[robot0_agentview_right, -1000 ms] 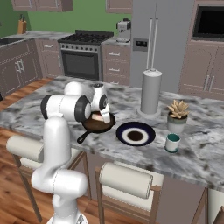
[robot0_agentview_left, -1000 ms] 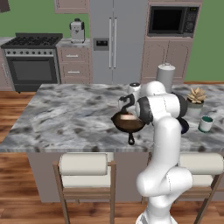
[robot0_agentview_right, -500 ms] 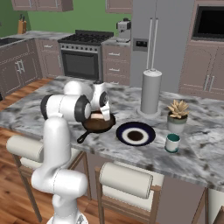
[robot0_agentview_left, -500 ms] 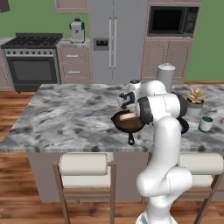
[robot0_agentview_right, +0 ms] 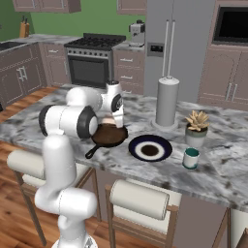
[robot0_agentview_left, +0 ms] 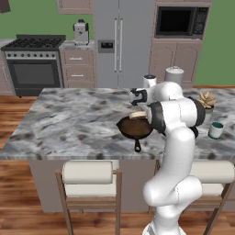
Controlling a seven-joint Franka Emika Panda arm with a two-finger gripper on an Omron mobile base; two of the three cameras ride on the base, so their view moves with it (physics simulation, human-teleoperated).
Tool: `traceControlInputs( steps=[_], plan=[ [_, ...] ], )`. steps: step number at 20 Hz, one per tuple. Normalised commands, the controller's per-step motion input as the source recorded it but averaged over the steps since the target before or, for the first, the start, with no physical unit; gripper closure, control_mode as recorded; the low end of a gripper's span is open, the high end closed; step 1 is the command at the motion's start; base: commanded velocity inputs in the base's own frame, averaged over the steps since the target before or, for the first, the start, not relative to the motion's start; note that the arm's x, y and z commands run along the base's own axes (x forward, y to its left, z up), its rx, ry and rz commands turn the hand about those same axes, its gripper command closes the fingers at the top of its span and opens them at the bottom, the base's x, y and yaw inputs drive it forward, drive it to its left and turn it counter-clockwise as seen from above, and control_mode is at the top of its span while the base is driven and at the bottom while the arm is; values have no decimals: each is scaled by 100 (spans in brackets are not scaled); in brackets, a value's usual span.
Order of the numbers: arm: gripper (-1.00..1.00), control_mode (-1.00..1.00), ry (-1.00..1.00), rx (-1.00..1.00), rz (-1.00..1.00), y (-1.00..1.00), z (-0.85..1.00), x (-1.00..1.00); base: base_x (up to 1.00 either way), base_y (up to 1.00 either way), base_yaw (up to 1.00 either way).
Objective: Pick up the pan with the steak in it and place it on the dining table. Then place the steak on the plate.
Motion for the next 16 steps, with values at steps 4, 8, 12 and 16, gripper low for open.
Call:
traceControlInputs(
  steps=[4, 8, 12, 16],
  plan=[
    [100, -100, -14, 6, -9, -63, 21, -44, 0, 0, 0],
    [100, -100, -13, 4, -6, -83, 0, -44, 0, 0, 0],
    [100, -100, -11, 4, -6, -87, 0, -46, 0, 0, 0],
    [100, -100, -12, 6, -5, -88, -4, -45, 0, 0, 0]
  ],
)
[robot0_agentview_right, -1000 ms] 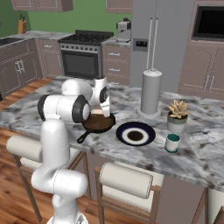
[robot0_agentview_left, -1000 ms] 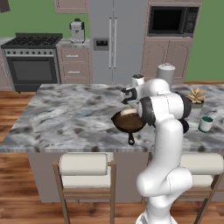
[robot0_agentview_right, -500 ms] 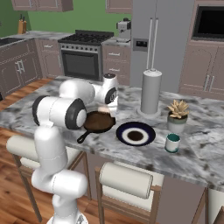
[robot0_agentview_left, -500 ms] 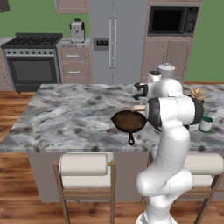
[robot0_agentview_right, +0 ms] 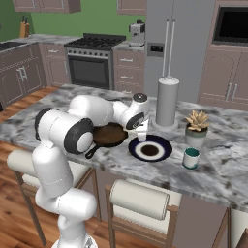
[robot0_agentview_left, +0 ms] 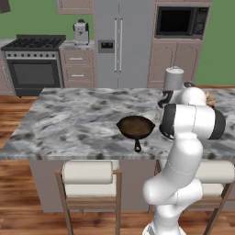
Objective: Pick up the pan with the steak in it and place it on the dining table. Then place the steak on the plate.
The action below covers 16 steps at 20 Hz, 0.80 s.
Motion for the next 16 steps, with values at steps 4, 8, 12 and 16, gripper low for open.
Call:
traceControlInputs(
  steps=[4, 8, 12, 16],
  plan=[
    [100, -100, -8, 1, -1, -40, -1, -19, 0, 0, 0],
    [100, -100, -1, 0, 0, 0, -1, 0, 0, 0, 0],
    [100, -100, 0, -2, 0, -2, -13, 2, 0, 0, 0],
    [100, -100, 0, -7, 0, -3, -23, 0, 0, 0, 0]
  ],
)
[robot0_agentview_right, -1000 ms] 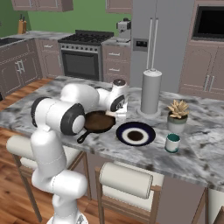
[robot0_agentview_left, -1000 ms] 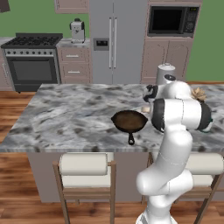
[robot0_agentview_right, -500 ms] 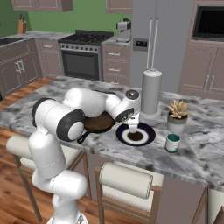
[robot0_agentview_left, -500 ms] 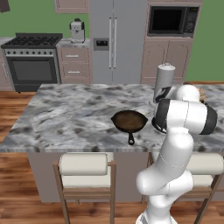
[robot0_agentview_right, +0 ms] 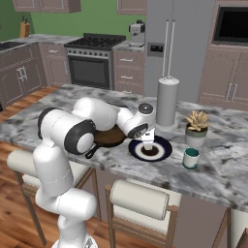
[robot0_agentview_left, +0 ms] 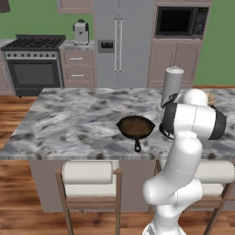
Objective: Pick up the pan with the steak in it and place it on the dining table. Then place the steak on the plate.
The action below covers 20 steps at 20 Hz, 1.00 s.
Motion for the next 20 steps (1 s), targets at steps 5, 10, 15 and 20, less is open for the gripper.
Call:
traceControlInputs(
  steps=[5, 10, 15, 20],
  plan=[
    [100, -100, -5, -3, 0, -36, -22, 0, 0, 0, 0],
    [100, -100, -7, 0, 0, -44, -15, -6, 0, 0, 0],
    [100, -100, -3, 0, 0, -21, -5, 0, 0, 0, 0],
    [100, -100, 0, -1, 0, 0, -9, -3, 0, 0, 0]
  ],
)
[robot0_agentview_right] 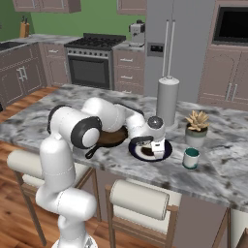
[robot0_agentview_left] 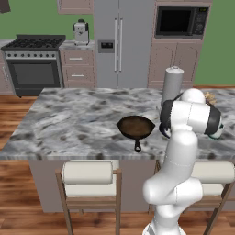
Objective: Pick up the pan with the steak in it and place it on the dining table. Then place the steak on the plate.
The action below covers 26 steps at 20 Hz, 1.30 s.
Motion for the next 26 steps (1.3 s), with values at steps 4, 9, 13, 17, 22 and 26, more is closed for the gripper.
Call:
traceControlInputs(
  steps=[4, 9, 13, 17, 22, 26],
  plan=[
    [100, -100, 0, -2, 0, 0, -15, -5, 0, 0, 0],
    [100, -100, 0, 0, 0, 0, 0, 0, 0, 0, 0],
    [-100, -100, 0, 0, 0, 0, 0, 1, 0, 0, 0],
    [-100, -100, 0, 0, 0, 0, 0, 4, 0, 0, 0],
    [-100, -100, 0, 0, -1, 0, 4, 0, 0, 0, 0],
    [-100, -100, 0, 1, -4, -4, 12, 0, 0, 0, 0]
  ],
)
